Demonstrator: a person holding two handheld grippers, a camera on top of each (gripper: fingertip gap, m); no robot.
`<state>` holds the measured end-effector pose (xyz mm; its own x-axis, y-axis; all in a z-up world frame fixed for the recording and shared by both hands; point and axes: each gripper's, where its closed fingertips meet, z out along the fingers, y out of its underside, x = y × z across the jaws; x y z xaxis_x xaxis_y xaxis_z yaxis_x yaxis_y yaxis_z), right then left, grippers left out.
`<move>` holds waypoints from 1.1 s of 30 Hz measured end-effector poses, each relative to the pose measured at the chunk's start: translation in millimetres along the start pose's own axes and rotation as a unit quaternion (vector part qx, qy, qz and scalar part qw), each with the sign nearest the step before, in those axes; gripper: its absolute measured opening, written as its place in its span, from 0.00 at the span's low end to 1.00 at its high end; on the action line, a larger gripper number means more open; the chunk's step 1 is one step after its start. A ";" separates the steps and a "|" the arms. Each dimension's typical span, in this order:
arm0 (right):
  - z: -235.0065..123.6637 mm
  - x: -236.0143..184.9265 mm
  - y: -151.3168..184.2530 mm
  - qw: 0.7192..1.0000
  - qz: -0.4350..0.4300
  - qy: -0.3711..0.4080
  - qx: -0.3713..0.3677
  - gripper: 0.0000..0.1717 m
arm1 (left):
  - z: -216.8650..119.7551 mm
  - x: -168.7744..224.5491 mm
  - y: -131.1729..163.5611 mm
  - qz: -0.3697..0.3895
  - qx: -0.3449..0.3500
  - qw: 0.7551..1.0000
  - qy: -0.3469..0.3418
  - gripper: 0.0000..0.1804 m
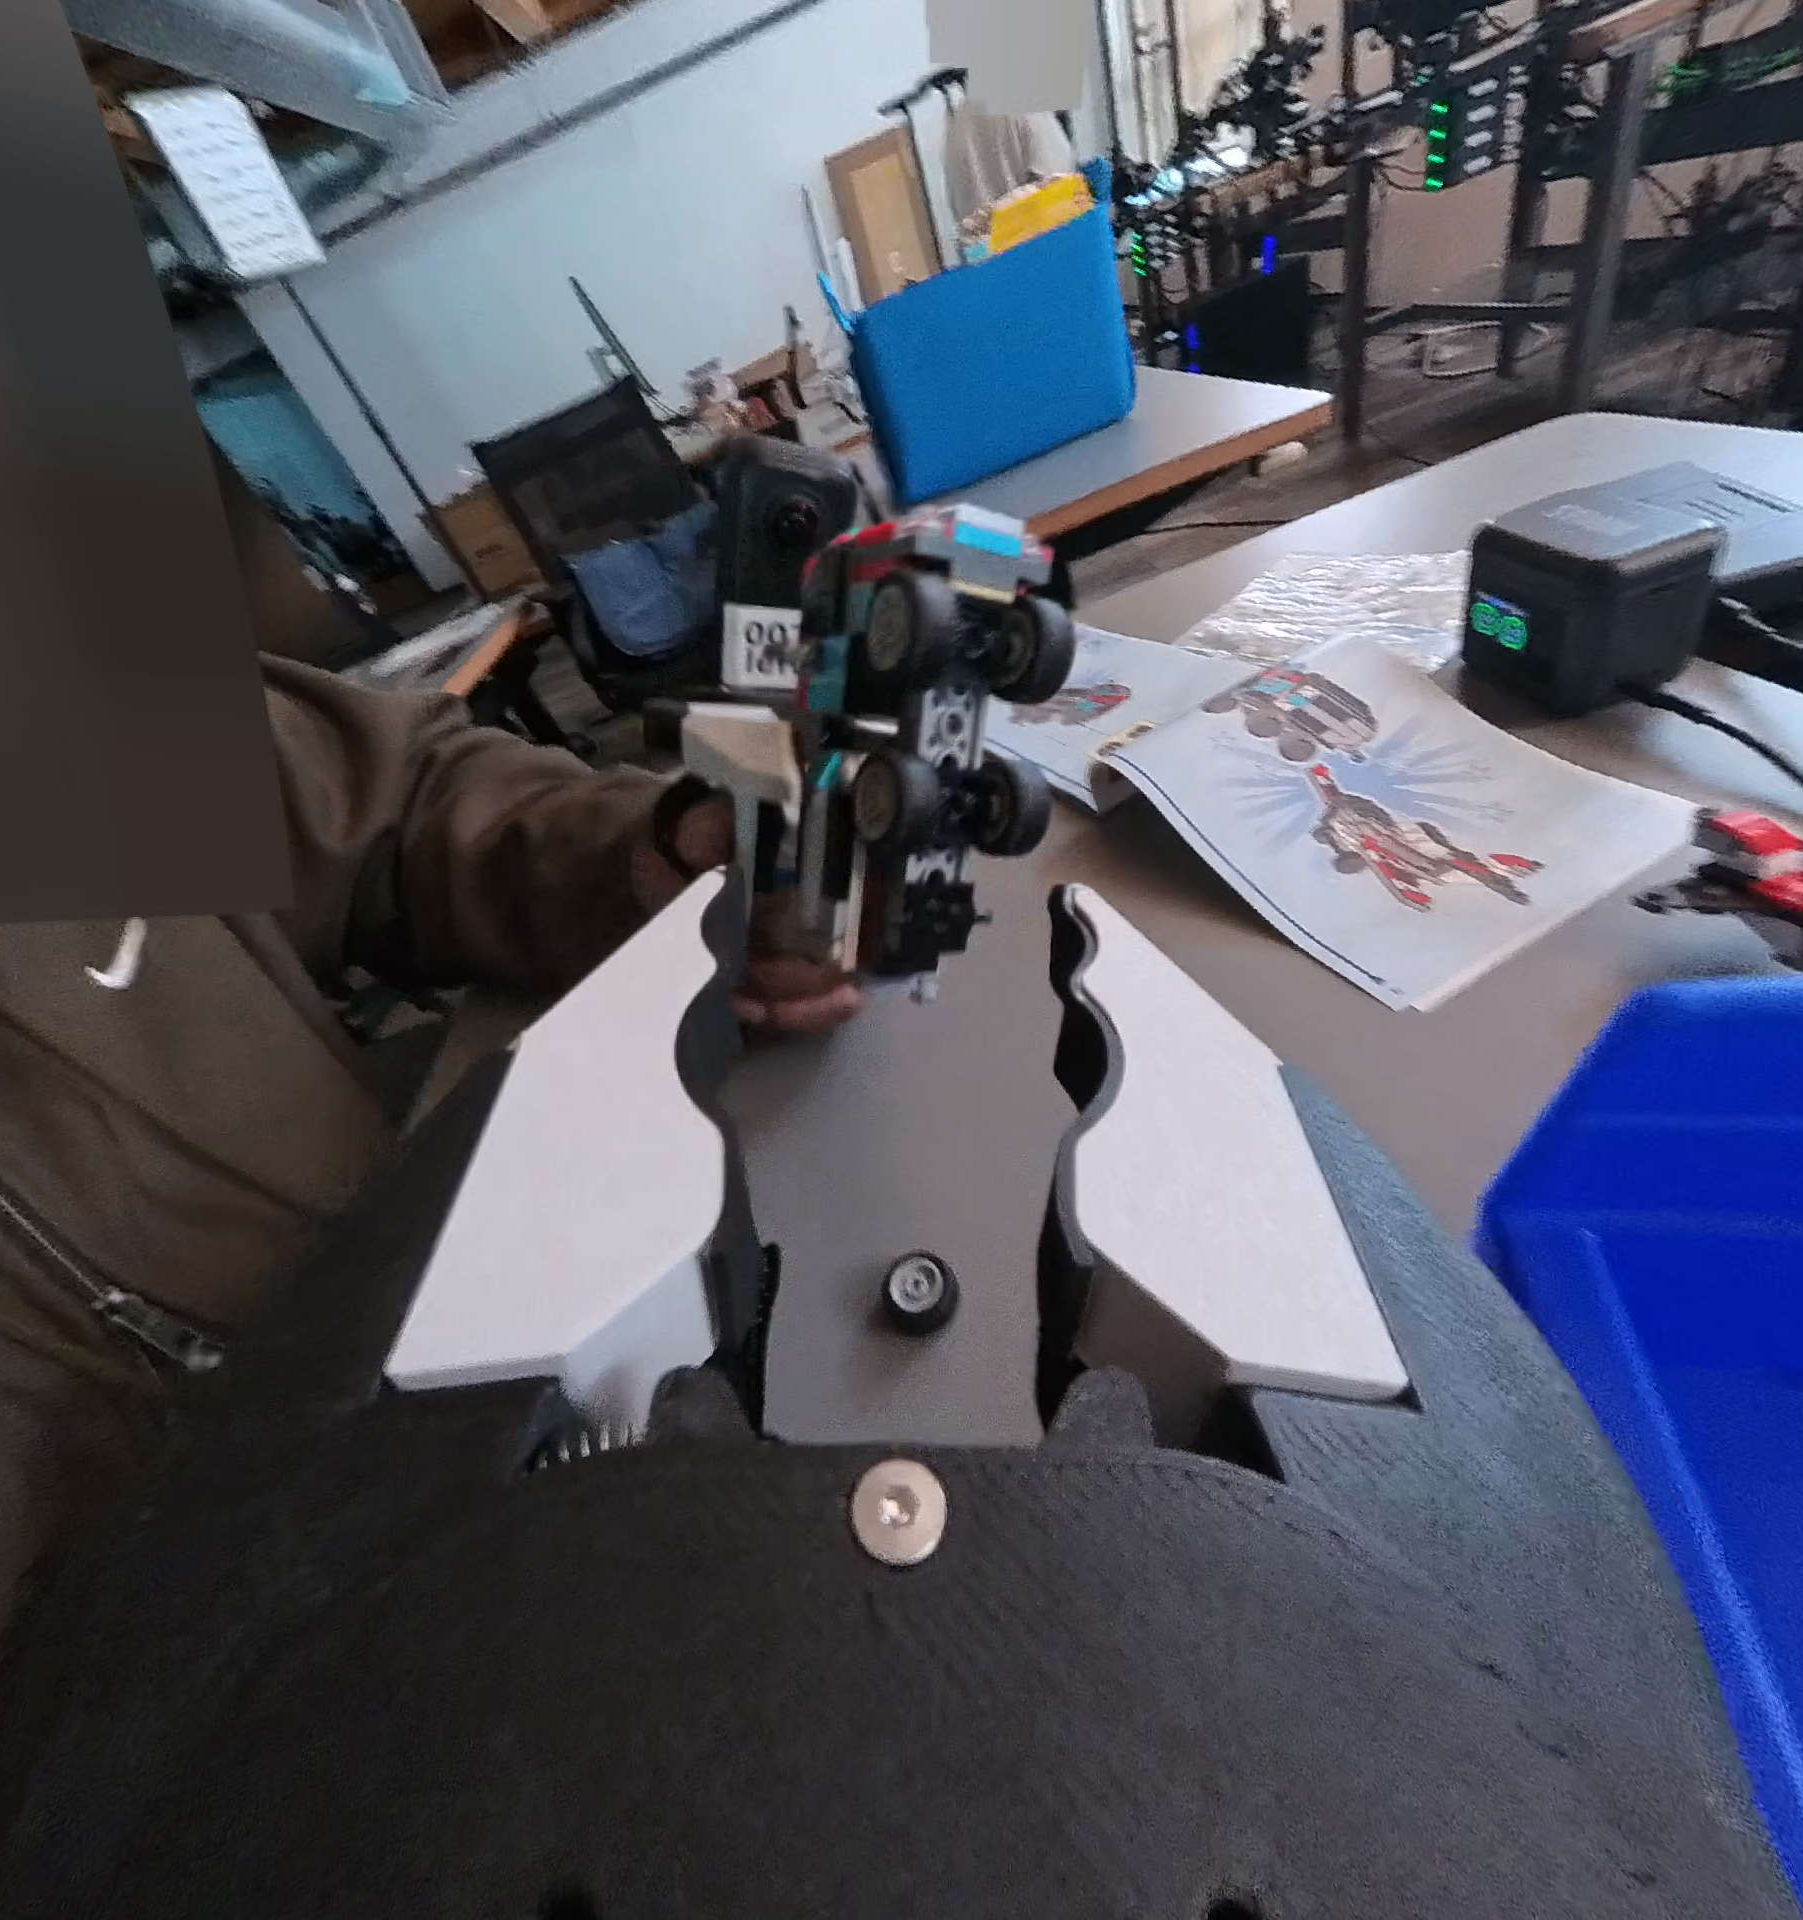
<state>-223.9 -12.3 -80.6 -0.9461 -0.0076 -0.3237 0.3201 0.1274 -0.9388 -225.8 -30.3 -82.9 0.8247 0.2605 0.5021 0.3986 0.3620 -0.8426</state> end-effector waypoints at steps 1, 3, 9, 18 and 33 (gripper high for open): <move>-4.6 3.5 3.4 1.000 -0.011 0.019 -0.011 0.35 | -0.9 -7.7 0.2 -0.025 0.000 1.000 -0.016 0.24; -12.4 9.8 18.8 0.996 -0.045 0.058 -0.053 0.34 | -1.5 -21.1 6.6 -0.076 -0.016 0.996 -0.047 0.24; -13.5 7.8 102.5 0.964 -0.089 0.069 -0.239 0.22 | -0.4 -34.7 31.9 -0.186 -0.058 0.977 -0.090 0.24; -6.1 11.9 128.0 0.942 -0.125 0.082 -0.299 0.13 | -1.9 -39.8 37.1 -0.227 -0.062 0.967 -0.099 0.24; -5.3 6.8 130.0 0.939 -0.138 0.071 -0.307 0.17 | 0.1 -38.5 39.0 -0.213 -0.069 0.970 -0.099 0.24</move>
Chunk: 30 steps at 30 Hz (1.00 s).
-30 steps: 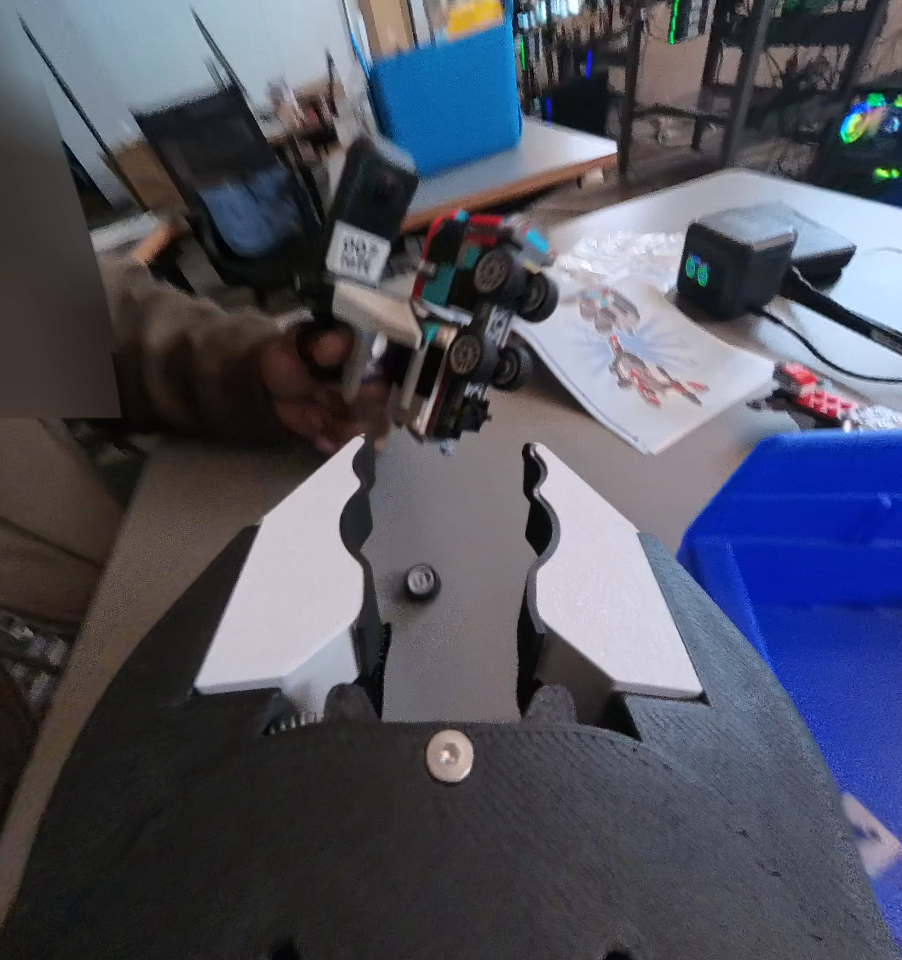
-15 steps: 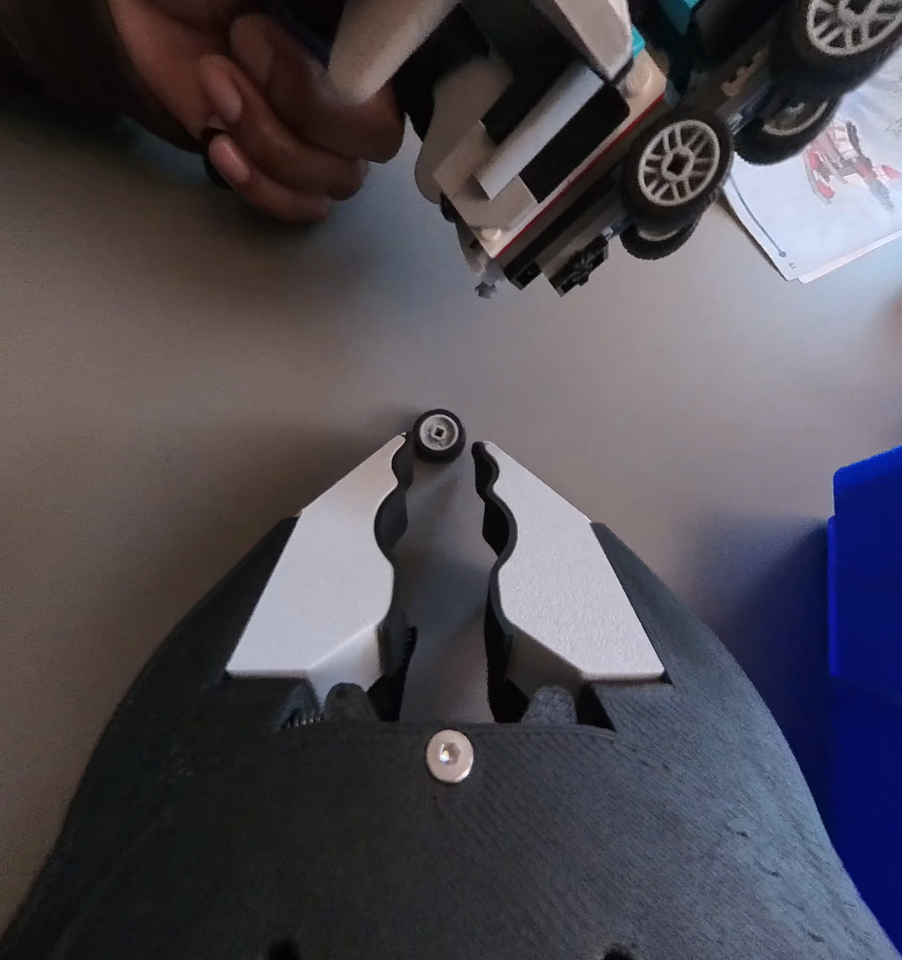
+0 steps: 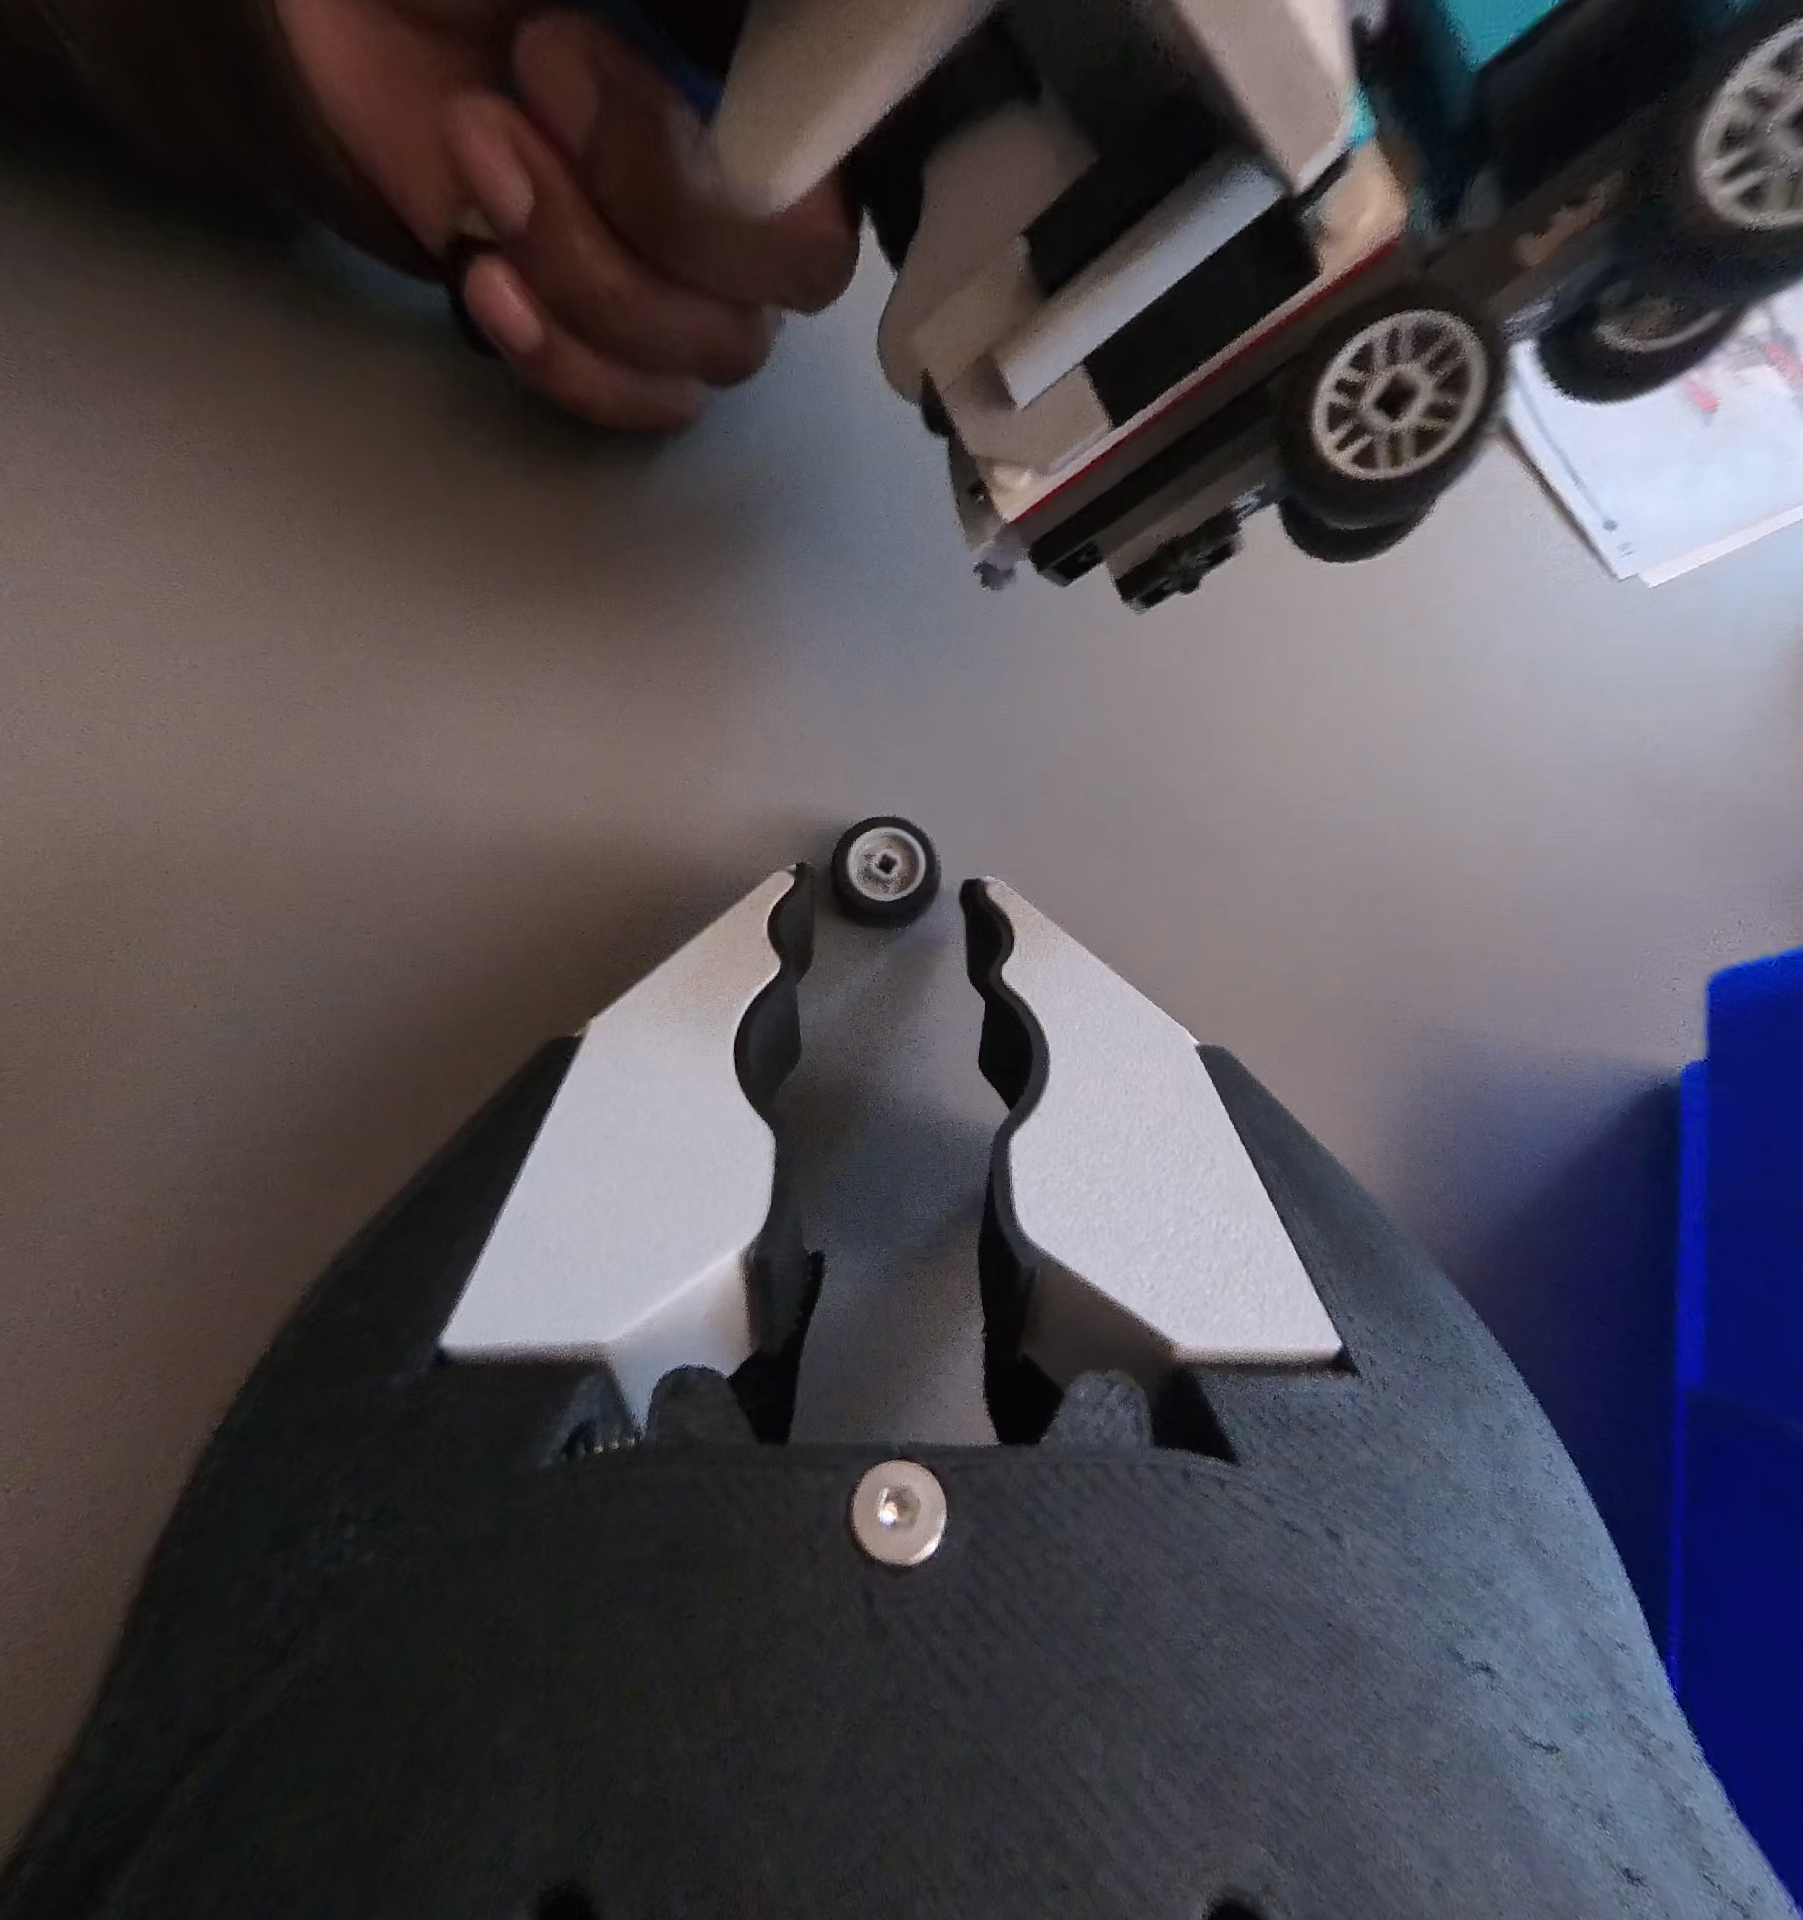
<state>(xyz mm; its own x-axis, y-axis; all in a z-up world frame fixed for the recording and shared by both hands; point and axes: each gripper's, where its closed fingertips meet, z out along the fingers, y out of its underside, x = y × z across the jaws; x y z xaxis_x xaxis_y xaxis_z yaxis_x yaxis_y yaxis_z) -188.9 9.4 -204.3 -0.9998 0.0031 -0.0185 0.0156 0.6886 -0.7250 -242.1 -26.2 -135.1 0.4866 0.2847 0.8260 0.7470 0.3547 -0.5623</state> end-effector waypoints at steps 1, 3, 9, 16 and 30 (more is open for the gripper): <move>3.8 -0.8 2.2 1.000 -0.006 0.003 -0.011 0.15 | 0.0 0.1 0.0 0.000 0.000 1.000 0.000 0.24; 6.7 -1.4 0.1 1.000 -0.016 0.011 -0.014 0.13 | -0.1 -0.2 0.0 0.000 0.000 1.000 -0.001 0.24; -18.6 4.5 -7.6 1.000 -0.015 0.014 0.006 0.13 | -0.3 -2.4 0.2 -0.004 -0.001 1.000 -0.006 0.24; -48.2 21.1 11.1 0.995 -0.047 0.072 -0.059 0.13 | 0.2 -2.6 0.0 -0.004 -0.001 1.000 -0.007 0.24; -47.2 24.9 8.3 0.997 -0.027 0.065 -0.030 0.13 | 0.1 -4.2 0.7 -0.005 -0.001 1.000 -0.014 0.24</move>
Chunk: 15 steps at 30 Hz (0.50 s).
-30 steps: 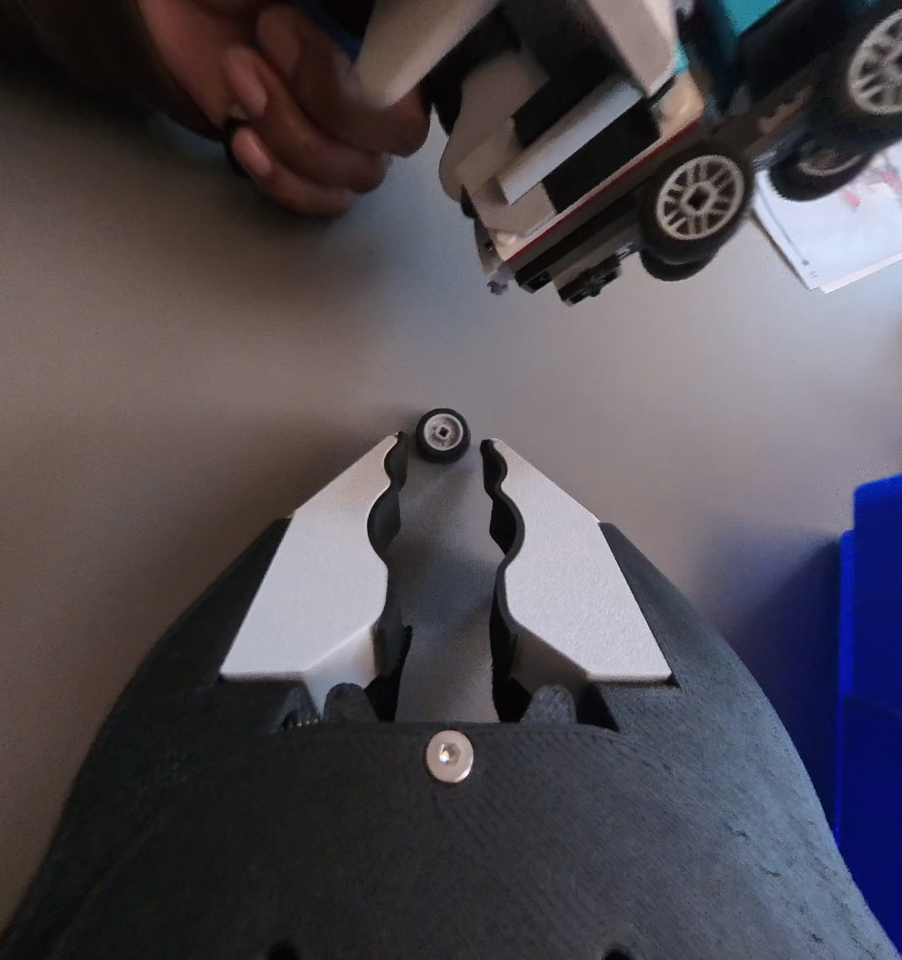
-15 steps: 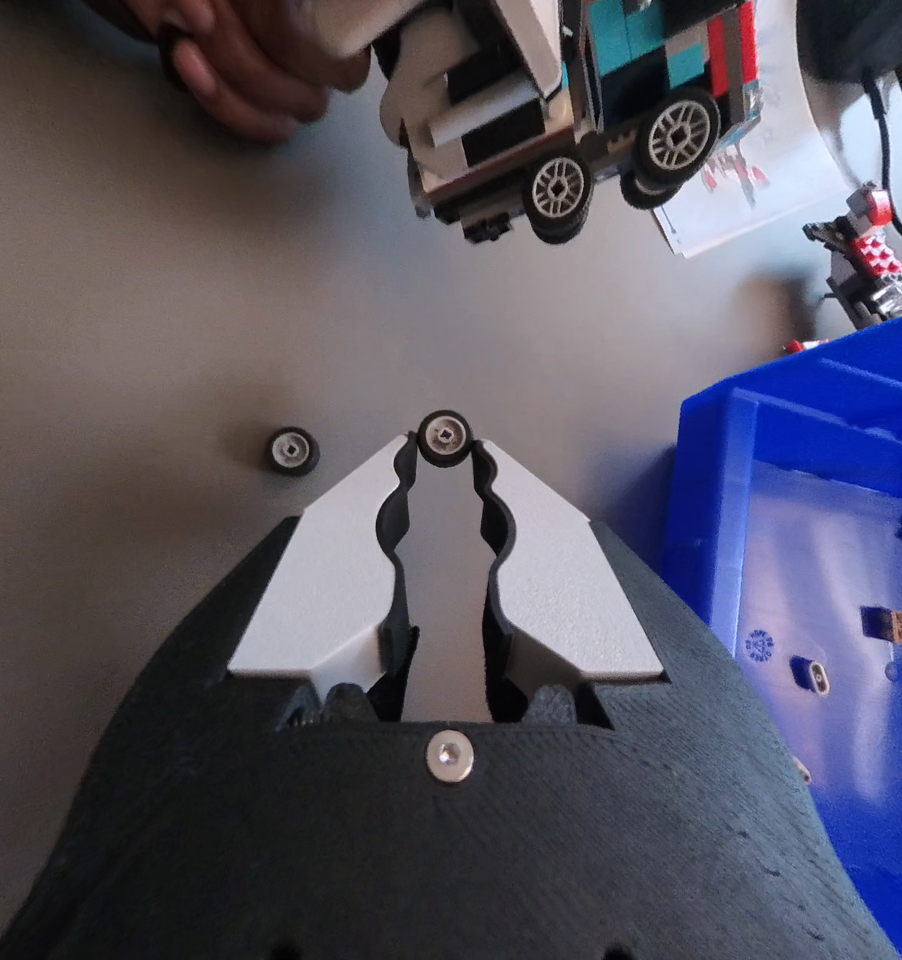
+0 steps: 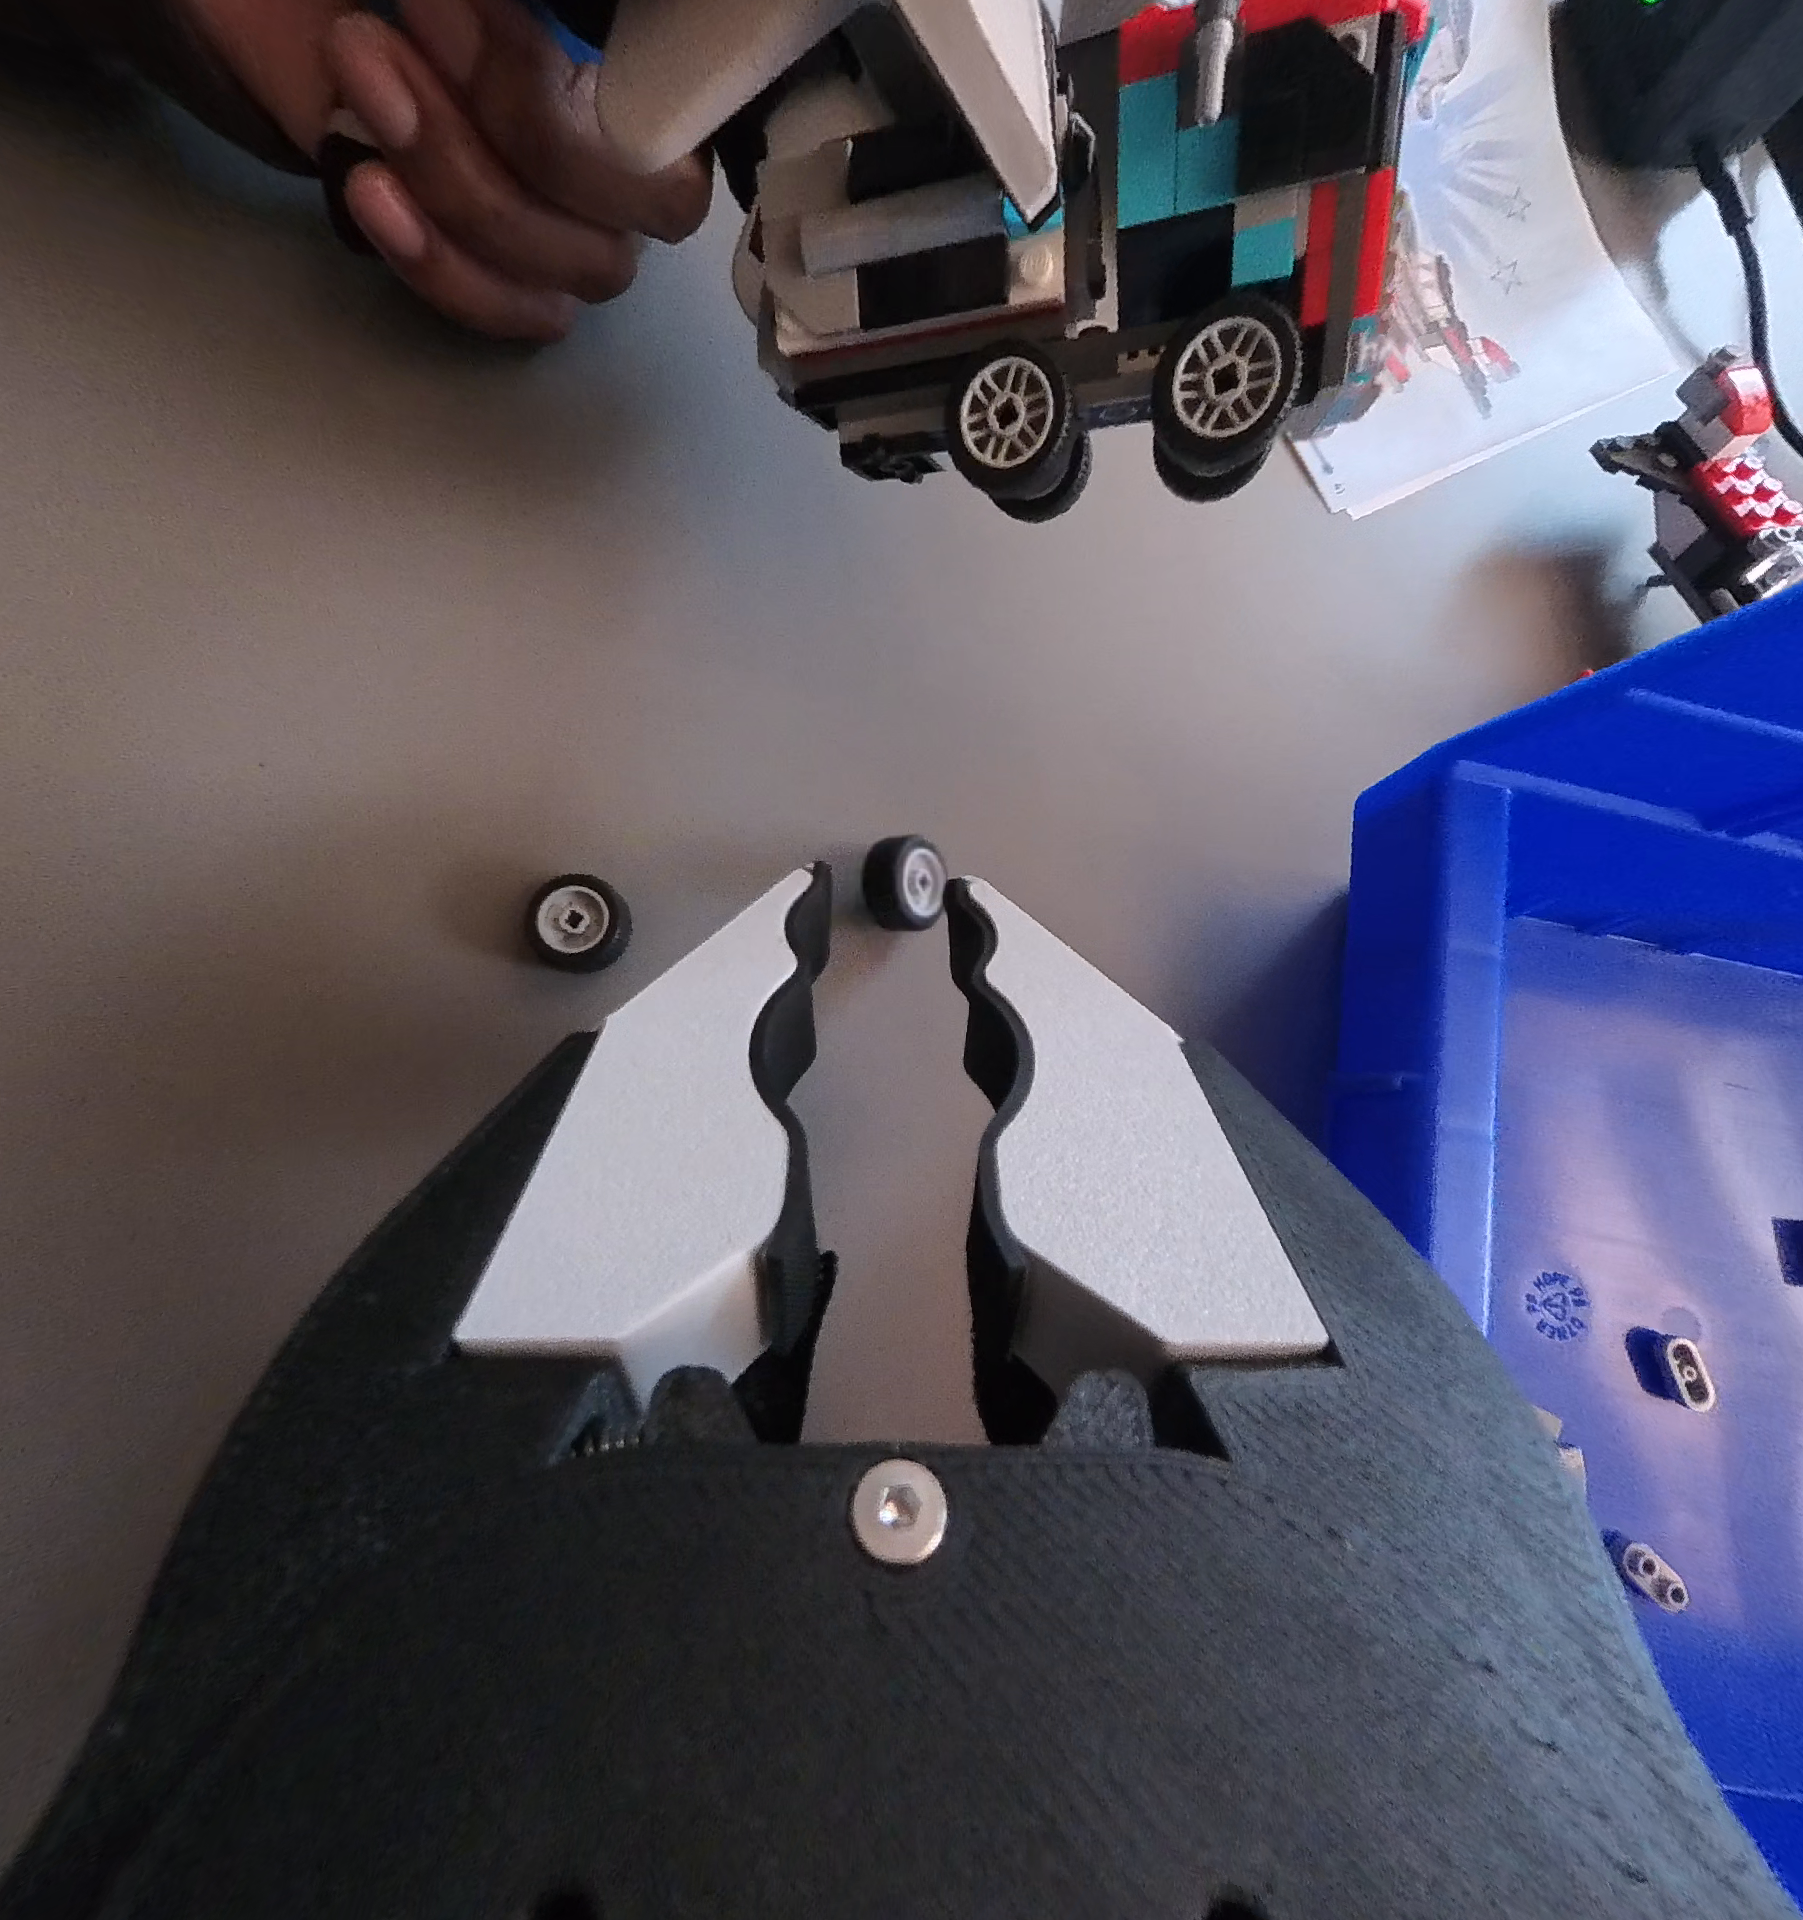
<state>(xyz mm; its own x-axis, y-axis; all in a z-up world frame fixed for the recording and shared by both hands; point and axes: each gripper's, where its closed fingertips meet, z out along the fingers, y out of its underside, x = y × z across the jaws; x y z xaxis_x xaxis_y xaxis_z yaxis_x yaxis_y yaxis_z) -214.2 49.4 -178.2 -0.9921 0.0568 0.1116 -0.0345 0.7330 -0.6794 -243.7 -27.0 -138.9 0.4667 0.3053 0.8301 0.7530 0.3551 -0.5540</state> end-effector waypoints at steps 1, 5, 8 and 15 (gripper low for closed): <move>-0.4 0.4 1.0 1.000 0.002 0.000 -0.001 0.13 | -0.2 -0.3 -0.3 -0.002 0.001 1.000 0.000 0.24; 3.4 1.5 5.4 1.000 0.011 0.000 -0.009 0.14 | -1.0 -1.5 -1.5 -0.010 0.004 1.000 -0.001 0.24; 9.2 7.8 10.3 0.999 0.026 0.014 -0.019 0.14 | -1.3 -1.5 -1.5 -0.014 0.005 1.000 0.000 0.24; 17.2 19.7 19.7 0.997 0.070 0.031 -0.032 0.17 | -1.8 -1.7 -1.8 -0.019 0.006 1.000 0.001 0.24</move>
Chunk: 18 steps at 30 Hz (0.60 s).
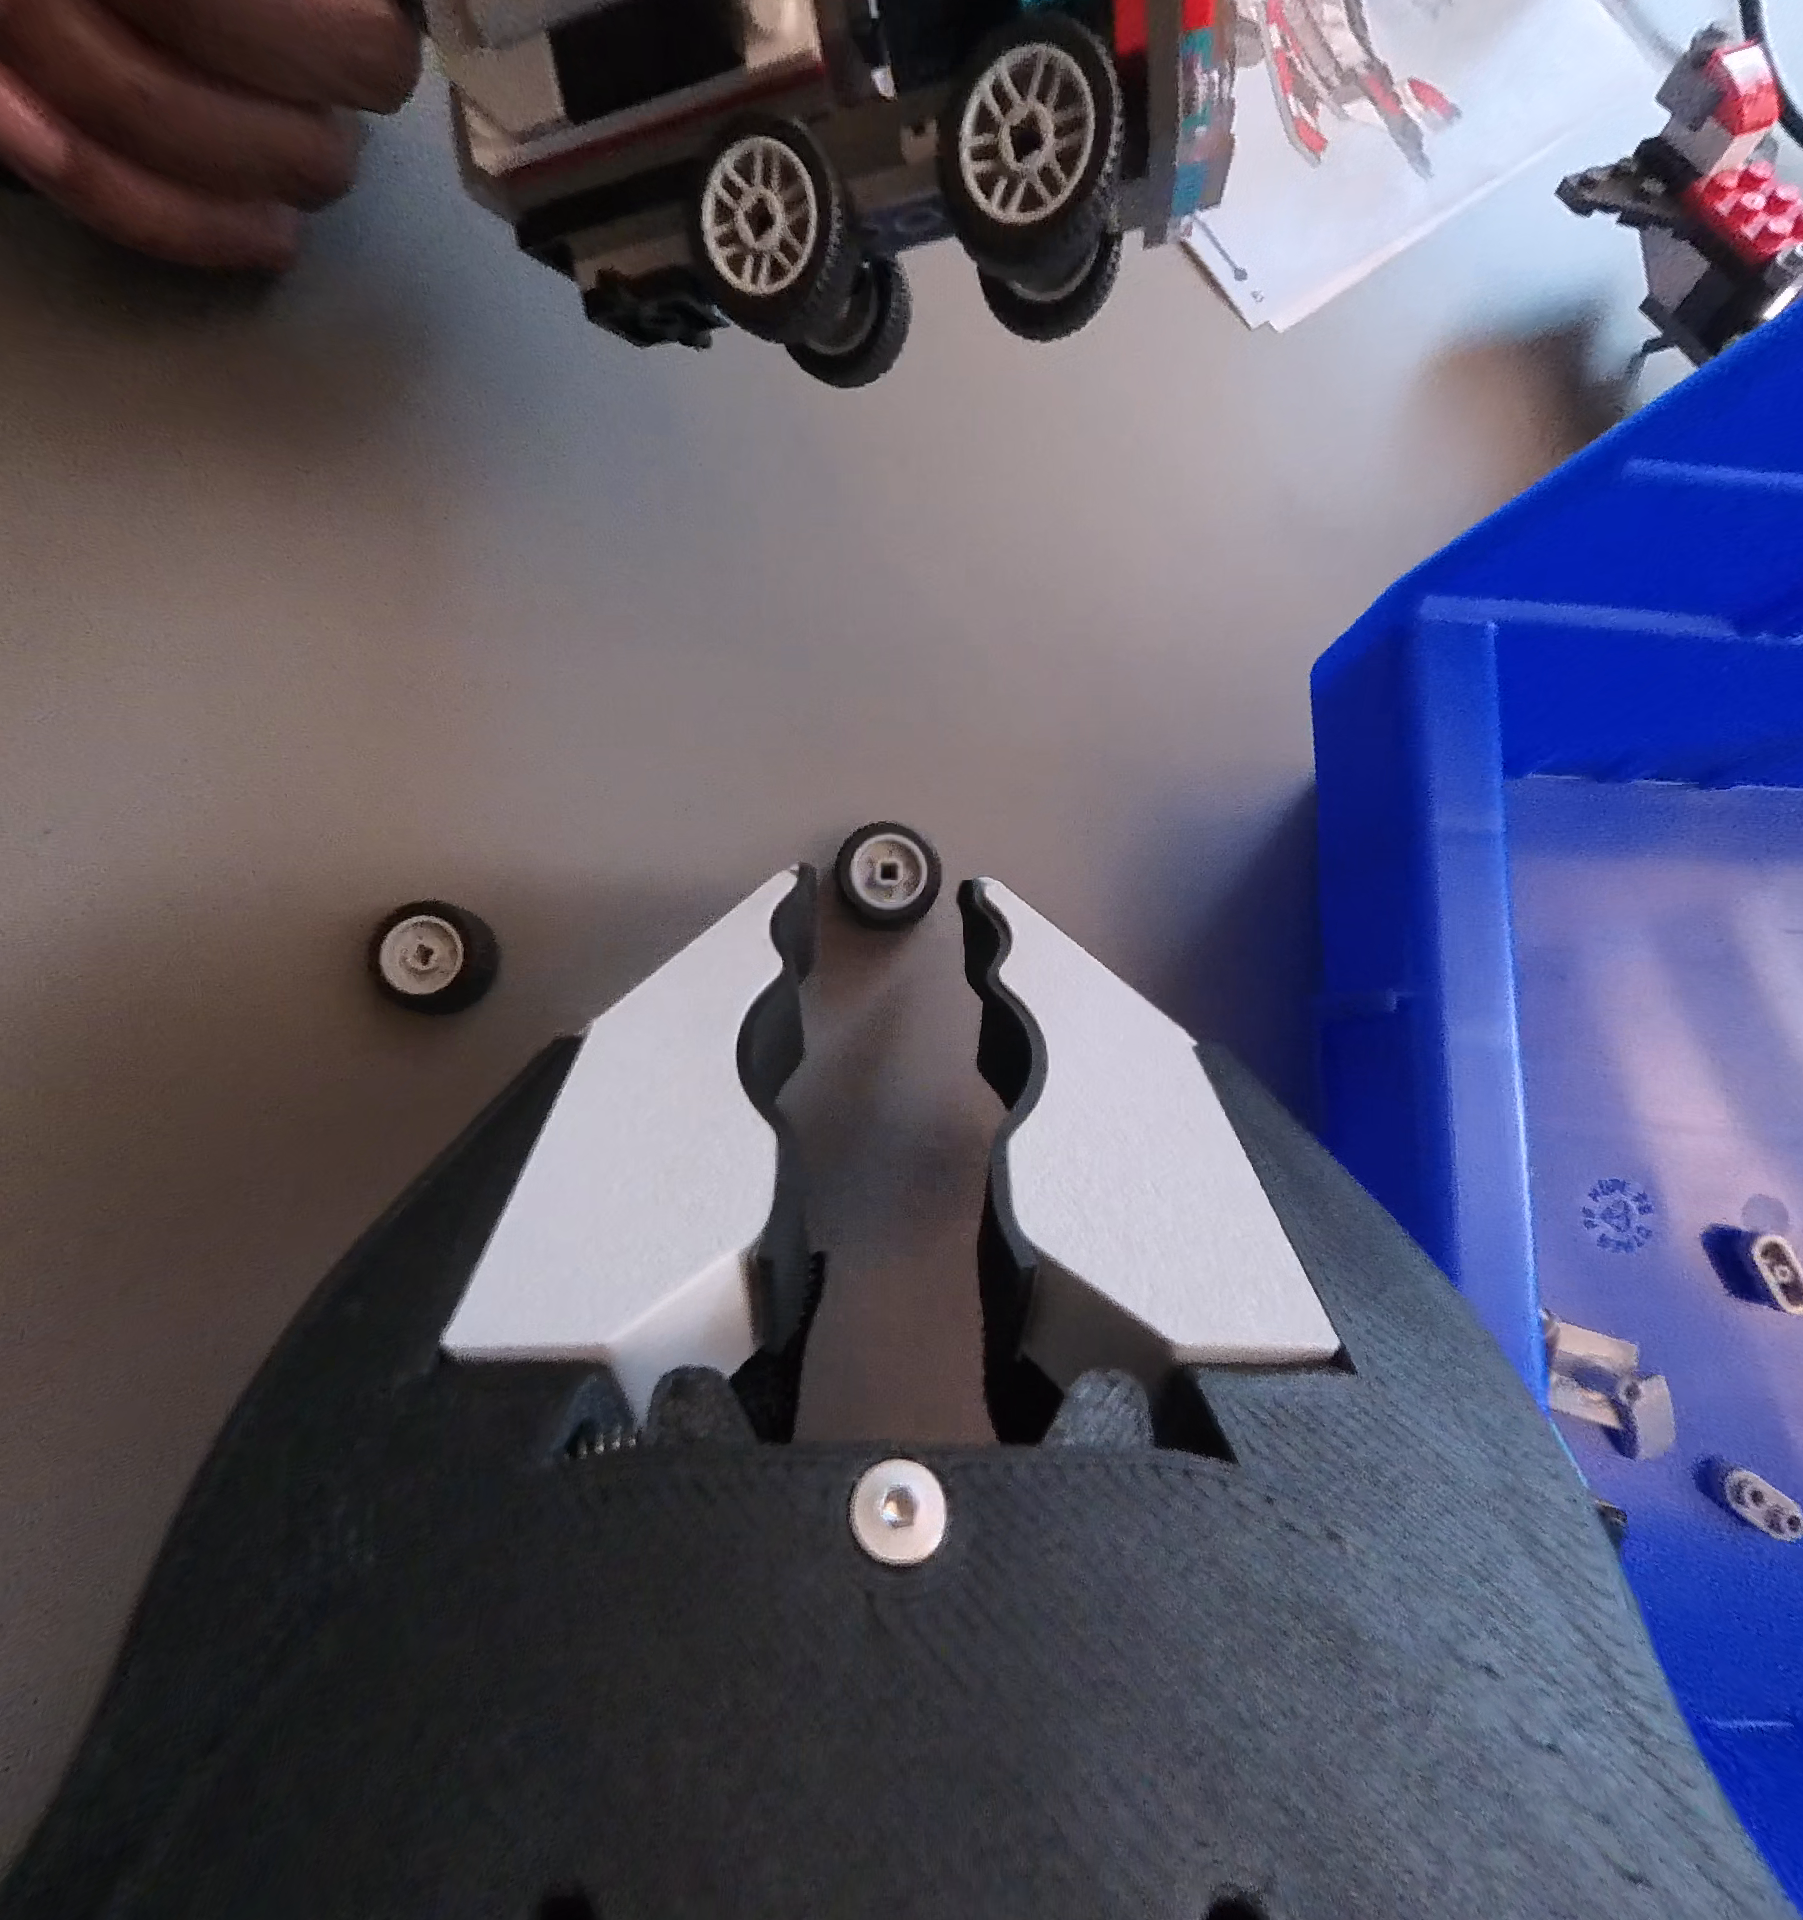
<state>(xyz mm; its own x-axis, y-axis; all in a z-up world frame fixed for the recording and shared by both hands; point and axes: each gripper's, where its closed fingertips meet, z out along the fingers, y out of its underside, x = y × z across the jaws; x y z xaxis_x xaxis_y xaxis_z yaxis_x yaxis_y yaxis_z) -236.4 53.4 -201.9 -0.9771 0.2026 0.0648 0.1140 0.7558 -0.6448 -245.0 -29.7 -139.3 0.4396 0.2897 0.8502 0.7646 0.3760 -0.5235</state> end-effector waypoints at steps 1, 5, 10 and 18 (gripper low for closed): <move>2.5 0.1 0.2 1.000 0.006 -0.001 0.000 0.17 | 0.1 0.0 0.2 0.000 0.000 1.000 0.000 0.24; 9.1 -3.2 1.7 1.000 0.000 -0.001 -0.009 0.13 | 0.1 0.2 0.1 0.002 0.000 1.000 0.000 0.24; -12.1 -12.1 -26.4 0.998 -0.024 -0.009 0.055 0.13 | 0.2 0.2 -0.2 0.002 0.001 1.000 0.000 0.24; -9.9 -14.7 -24.1 0.998 -0.030 -0.016 0.053 0.16 | -1.1 -2.2 -1.6 -0.001 0.006 1.000 -0.007 0.24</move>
<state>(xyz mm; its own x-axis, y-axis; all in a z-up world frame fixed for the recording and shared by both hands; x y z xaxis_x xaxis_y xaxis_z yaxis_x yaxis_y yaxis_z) -223.0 38.4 -179.7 -0.9869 0.1385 0.0830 0.0371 0.6949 -0.7181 -246.8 -31.9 -140.3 0.4315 0.3023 0.8500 0.7595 0.3867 -0.5231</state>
